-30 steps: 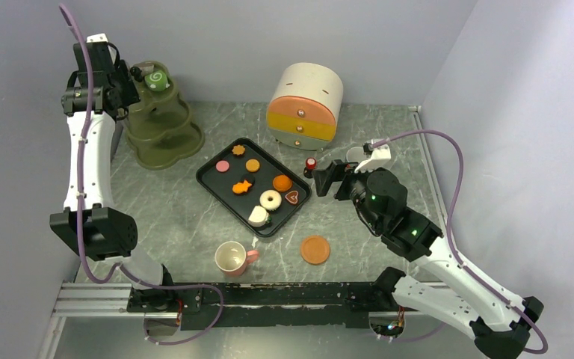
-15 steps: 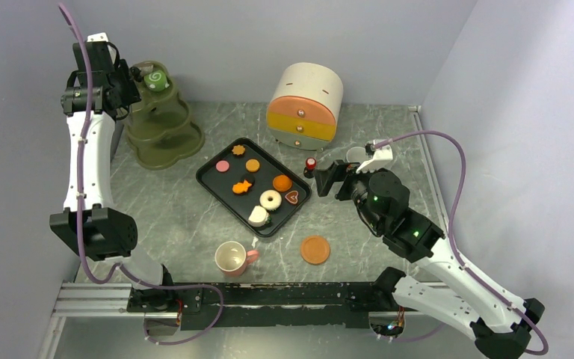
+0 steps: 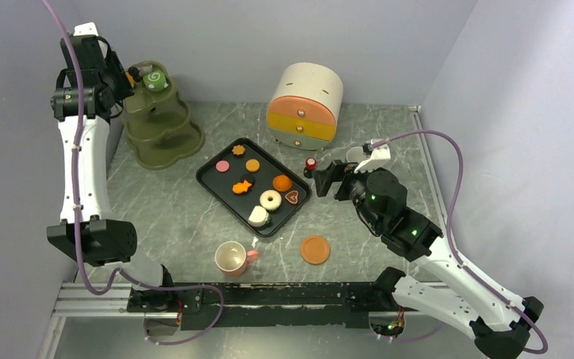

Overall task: Serve the afternoon tea
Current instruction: Place the desert on the desert table, then pick up the desert from the tray.

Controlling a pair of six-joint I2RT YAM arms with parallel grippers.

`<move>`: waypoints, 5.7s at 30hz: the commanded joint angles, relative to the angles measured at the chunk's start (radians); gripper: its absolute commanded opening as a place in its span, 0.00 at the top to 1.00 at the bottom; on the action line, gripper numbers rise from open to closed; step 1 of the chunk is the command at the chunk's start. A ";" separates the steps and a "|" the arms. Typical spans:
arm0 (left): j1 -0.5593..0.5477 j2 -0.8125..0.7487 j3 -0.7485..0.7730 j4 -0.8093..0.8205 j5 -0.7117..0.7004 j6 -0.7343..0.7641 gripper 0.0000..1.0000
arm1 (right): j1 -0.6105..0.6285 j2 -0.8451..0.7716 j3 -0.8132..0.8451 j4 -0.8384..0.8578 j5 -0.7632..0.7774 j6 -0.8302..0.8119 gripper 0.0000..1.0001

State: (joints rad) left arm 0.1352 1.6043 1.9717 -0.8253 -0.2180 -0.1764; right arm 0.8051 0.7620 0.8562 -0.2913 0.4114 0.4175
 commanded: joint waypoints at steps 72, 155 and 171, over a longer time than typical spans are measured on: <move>-0.603 0.040 -0.627 -0.034 -0.055 0.060 0.50 | -0.004 0.011 0.035 -0.059 -0.023 0.002 0.05; -0.534 -0.042 -0.624 0.008 0.098 0.048 0.60 | -0.004 0.036 0.002 -0.012 -0.081 0.009 0.06; -0.524 -0.125 -0.394 -0.070 -0.028 0.047 0.60 | -0.005 0.024 -0.030 0.012 -0.068 0.034 0.06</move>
State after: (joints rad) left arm -0.3996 1.5269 1.4937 -0.8631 -0.1795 -0.1276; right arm 0.8051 0.7986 0.8394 -0.3038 0.3313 0.4442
